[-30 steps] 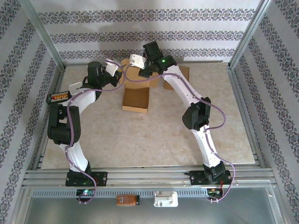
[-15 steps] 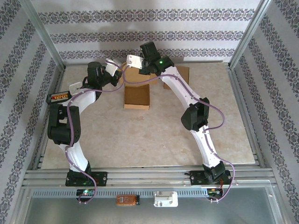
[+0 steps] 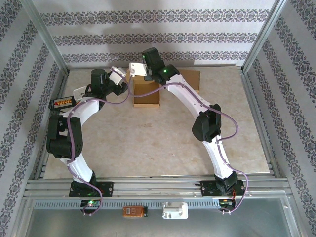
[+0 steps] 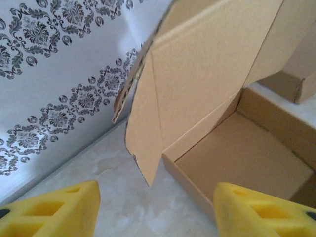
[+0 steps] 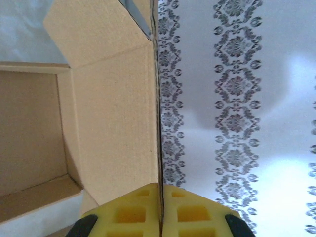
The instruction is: Fold the paper box
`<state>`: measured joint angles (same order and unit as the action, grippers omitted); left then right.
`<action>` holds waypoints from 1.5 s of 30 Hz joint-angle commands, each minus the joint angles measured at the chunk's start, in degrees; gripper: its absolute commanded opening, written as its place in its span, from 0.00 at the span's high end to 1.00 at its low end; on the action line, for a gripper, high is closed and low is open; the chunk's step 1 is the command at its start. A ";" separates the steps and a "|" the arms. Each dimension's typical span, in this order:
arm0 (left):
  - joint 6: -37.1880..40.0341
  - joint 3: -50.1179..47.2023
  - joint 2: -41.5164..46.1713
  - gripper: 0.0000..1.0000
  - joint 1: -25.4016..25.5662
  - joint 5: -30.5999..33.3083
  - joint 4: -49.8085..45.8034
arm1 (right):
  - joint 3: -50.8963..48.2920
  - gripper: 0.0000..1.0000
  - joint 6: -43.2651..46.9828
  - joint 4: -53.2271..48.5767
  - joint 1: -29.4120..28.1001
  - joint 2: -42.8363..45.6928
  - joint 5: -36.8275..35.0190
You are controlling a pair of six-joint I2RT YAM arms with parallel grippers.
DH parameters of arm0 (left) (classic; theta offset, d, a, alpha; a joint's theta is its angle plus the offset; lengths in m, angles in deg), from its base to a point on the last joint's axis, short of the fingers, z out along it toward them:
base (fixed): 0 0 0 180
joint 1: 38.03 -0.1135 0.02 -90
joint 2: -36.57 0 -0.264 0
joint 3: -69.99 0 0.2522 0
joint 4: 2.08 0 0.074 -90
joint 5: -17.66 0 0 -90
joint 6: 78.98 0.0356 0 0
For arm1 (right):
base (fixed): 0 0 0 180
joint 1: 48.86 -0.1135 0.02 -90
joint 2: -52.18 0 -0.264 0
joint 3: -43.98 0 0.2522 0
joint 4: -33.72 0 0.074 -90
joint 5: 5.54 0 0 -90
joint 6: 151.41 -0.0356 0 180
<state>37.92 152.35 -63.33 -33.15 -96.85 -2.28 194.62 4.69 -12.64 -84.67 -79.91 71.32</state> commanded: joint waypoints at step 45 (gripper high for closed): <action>0.98 17.78 -13.70 1.00 2.58 -4.18 -2.78 | -10.22 0.23 -16.26 4.71 -2.41 7.57 -5.81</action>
<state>39.21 169.22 -76.22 -32.30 -100.81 -5.21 184.68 -3.00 -6.48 -85.83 -74.99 67.08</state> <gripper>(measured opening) 0.057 0.738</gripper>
